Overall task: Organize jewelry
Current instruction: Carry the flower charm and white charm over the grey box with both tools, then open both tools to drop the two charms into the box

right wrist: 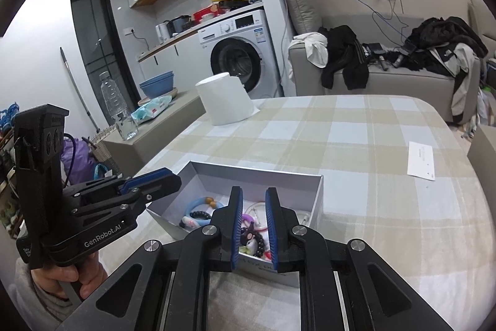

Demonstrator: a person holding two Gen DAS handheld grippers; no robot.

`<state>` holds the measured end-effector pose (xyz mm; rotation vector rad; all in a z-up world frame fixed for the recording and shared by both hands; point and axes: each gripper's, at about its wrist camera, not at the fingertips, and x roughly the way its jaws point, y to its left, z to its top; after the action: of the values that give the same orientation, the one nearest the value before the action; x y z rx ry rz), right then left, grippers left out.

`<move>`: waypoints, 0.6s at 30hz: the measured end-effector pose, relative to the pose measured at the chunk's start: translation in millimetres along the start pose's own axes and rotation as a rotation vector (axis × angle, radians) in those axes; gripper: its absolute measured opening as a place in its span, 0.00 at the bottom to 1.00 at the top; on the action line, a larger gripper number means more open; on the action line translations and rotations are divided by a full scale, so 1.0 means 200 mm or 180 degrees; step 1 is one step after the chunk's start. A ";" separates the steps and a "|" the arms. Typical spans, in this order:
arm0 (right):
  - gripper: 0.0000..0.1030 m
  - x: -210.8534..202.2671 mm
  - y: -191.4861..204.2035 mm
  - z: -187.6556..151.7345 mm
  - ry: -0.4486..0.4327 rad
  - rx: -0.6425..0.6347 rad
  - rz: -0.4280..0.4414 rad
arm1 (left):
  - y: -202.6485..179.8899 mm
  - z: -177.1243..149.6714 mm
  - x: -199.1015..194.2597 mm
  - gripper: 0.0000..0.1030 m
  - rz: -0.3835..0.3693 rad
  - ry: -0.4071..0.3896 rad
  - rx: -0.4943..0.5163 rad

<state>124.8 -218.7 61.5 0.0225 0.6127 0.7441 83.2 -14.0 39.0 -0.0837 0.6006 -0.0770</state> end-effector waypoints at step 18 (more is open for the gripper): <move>0.27 -0.02 0.01 0.01 -0.0021 -0.0001 0.0003 | -0.01 -0.01 -0.04 0.73 0.0136 -0.0143 0.0078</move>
<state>122.5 -219.9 64.5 0.0250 0.6064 0.7449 75.8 -15.7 42.8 -0.0487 0.5561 -0.0411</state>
